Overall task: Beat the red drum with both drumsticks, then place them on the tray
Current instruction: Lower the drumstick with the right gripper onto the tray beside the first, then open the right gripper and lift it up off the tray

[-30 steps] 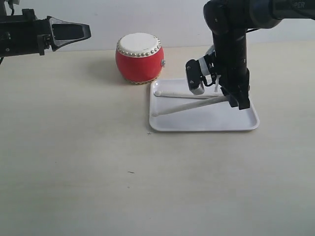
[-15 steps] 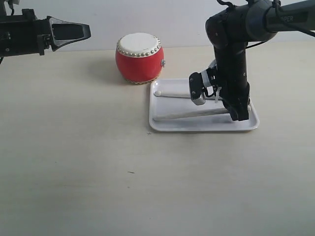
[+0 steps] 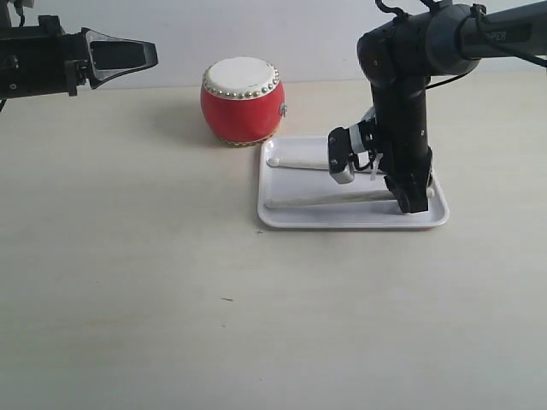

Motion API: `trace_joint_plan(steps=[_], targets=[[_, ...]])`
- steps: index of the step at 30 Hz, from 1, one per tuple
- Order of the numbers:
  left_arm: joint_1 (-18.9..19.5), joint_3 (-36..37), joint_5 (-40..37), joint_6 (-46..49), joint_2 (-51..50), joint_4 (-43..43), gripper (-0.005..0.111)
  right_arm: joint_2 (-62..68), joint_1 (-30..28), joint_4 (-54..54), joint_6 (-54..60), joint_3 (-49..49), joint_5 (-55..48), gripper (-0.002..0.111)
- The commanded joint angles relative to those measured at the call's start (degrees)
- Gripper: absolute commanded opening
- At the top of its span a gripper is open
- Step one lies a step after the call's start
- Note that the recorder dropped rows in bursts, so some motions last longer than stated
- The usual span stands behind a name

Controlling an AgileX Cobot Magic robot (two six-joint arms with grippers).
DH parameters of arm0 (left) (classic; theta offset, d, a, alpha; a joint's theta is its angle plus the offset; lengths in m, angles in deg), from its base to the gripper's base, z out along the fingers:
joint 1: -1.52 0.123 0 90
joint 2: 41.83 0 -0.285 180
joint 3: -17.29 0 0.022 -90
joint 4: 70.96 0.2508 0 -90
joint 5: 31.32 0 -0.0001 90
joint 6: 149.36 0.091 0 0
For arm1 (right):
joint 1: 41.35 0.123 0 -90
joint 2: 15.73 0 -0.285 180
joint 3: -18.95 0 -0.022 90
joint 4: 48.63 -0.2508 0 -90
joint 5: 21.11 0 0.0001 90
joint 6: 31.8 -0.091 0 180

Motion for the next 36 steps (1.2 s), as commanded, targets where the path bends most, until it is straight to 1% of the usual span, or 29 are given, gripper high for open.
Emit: trace_joint_plan(steps=[1,3,7,12,19,22,30,31,33,36], targets=[[0.23,-0.18,-0.30,0.02,-0.07,-0.79,0.000,0.03,-0.23,-0.45,-1.01,-0.04,0.81,0.033],[0.23,-0.18,-0.30,0.02,-0.07,-0.79,0.000,0.03,-0.23,-0.34,-1.01,-0.04,0.81,0.040],[0.23,-0.18,-0.30,0.02,-0.07,-0.79,0.000,0.03,-0.23,-0.34,-1.01,-0.04,0.69,0.046],[0.21,-0.18,-0.30,0.02,-0.07,-0.79,0.000,-1.31,-0.23,-0.34,-1.26,-0.04,0.55,0.046],[0.21,-0.18,-0.19,0.02,-0.07,-0.79,0.000,-6.44,-0.23,-1.46,-1.41,-0.04,0.55,0.046],[0.21,-0.18,-0.19,0.02,-0.07,-0.79,0.000,-8.88,-0.23,-3.67,-1.41,-0.04,0.55,0.046],[0.21,-0.18,-0.19,0.02,-0.07,-0.79,0.000,-14.79,-0.23,-14.41,-1.41,-0.04,1.03,0.046],[0.21,-0.18,-0.19,0.02,-0.07,-0.79,0.000,-15.36,-0.23,-15.82,-1.70,-0.04,1.03,0.045],[0.21,-0.18,-0.19,0.02,-0.07,-0.79,0.000,-16.21,-0.23,-18.52,-2.79,-0.04,1.13,0.039],[0.21,-0.18,-0.06,0.02,-0.07,-0.79,0.000,-17.25,-0.23,-20.26,-2.79,-0.04,1.13,0.024]])
